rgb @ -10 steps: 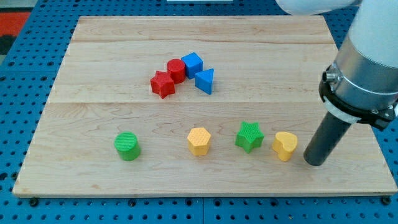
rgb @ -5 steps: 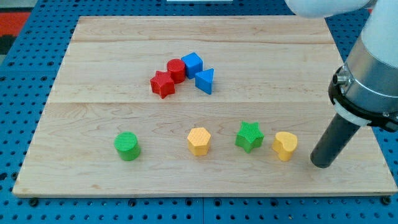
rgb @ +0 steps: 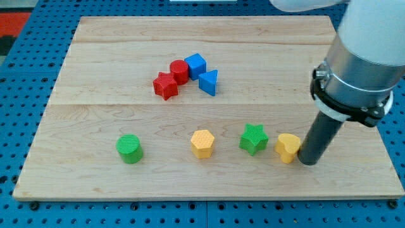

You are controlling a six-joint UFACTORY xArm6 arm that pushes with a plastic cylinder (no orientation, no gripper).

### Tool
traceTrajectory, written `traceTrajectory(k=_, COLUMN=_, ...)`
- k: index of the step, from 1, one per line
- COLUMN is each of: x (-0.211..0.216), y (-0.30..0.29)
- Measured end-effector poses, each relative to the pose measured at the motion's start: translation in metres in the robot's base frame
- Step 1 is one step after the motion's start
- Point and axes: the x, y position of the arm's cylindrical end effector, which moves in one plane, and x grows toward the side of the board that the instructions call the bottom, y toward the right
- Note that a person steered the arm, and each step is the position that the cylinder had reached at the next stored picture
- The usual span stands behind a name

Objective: Slide the yellow heart to the center

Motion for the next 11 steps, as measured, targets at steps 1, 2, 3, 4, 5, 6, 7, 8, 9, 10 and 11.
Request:
traceTrajectory(k=1, x=-0.009, y=-0.014)
traceTrajectory(k=2, x=-0.023, y=-0.015)
traceTrajectory(k=3, x=-0.024, y=-0.013)
traceTrajectory(k=4, x=-0.024, y=-0.013)
traceTrajectory(k=5, x=-0.024, y=-0.011)
traceTrajectory(k=6, x=-0.024, y=-0.011)
traceTrajectory(k=7, x=-0.004, y=-0.009)
traceTrajectory(k=8, x=0.01, y=-0.002)
traceTrajectory(k=9, x=-0.017, y=-0.028)
traceTrajectory(k=10, x=-0.057, y=-0.033)
traceTrajectory(k=11, x=-0.081, y=-0.06)
